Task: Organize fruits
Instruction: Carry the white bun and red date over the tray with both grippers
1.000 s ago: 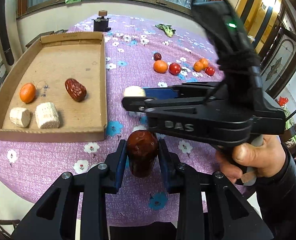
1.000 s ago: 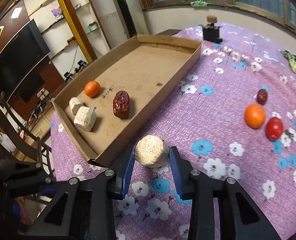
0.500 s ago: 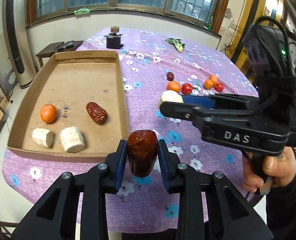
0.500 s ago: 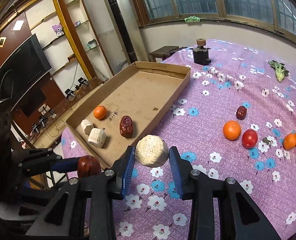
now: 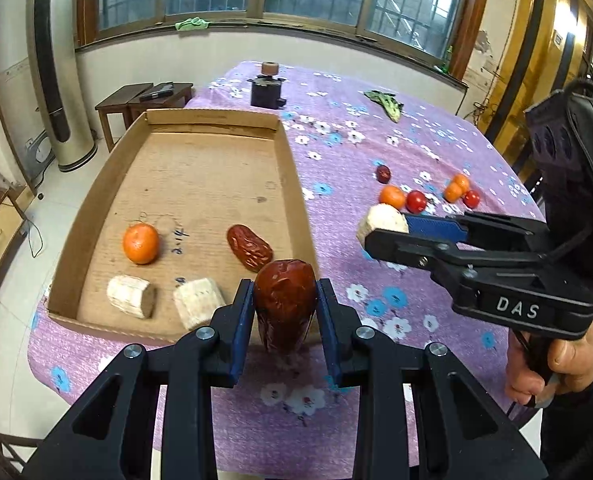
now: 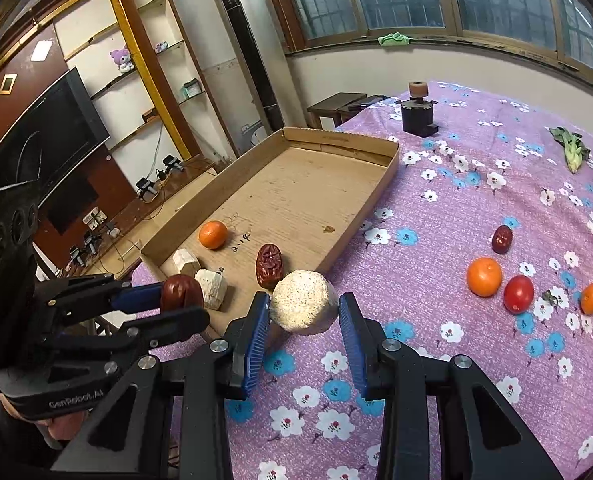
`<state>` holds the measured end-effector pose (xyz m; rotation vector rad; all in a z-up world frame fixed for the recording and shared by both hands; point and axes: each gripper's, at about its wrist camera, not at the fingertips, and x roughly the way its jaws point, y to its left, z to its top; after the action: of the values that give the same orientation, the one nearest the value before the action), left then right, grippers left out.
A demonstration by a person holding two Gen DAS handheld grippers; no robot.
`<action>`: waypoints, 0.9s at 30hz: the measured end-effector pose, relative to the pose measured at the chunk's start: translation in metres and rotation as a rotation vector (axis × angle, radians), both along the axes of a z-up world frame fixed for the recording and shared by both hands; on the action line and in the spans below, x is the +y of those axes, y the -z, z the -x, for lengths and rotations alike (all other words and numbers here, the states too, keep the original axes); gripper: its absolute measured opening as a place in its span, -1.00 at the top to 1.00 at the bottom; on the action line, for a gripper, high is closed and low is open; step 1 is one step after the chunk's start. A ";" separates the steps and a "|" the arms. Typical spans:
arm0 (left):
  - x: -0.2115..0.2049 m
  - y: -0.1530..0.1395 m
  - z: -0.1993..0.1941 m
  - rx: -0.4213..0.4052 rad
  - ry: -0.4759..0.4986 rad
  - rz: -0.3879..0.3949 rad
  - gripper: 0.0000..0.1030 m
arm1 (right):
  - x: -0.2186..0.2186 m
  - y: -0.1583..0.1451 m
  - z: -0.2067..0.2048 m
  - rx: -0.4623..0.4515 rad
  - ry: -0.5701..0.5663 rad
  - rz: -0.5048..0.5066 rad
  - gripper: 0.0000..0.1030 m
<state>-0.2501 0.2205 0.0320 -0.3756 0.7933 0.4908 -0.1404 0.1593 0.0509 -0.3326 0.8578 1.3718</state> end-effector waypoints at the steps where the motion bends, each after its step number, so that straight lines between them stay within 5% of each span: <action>1: 0.002 0.000 0.000 0.000 -0.003 -0.001 0.45 | 0.001 0.000 0.000 0.001 -0.001 0.001 0.30; 14: 0.037 0.004 0.002 0.006 -0.053 0.003 0.45 | 0.026 0.007 0.005 0.009 -0.025 0.018 0.30; 27: 0.113 0.006 -0.016 0.034 -0.126 0.023 0.45 | 0.084 0.015 0.000 0.024 -0.034 0.029 0.31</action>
<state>-0.2346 0.3338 0.0259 -0.4409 0.8117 0.6075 -0.1408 0.2432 0.0358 -0.3549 0.8958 1.3986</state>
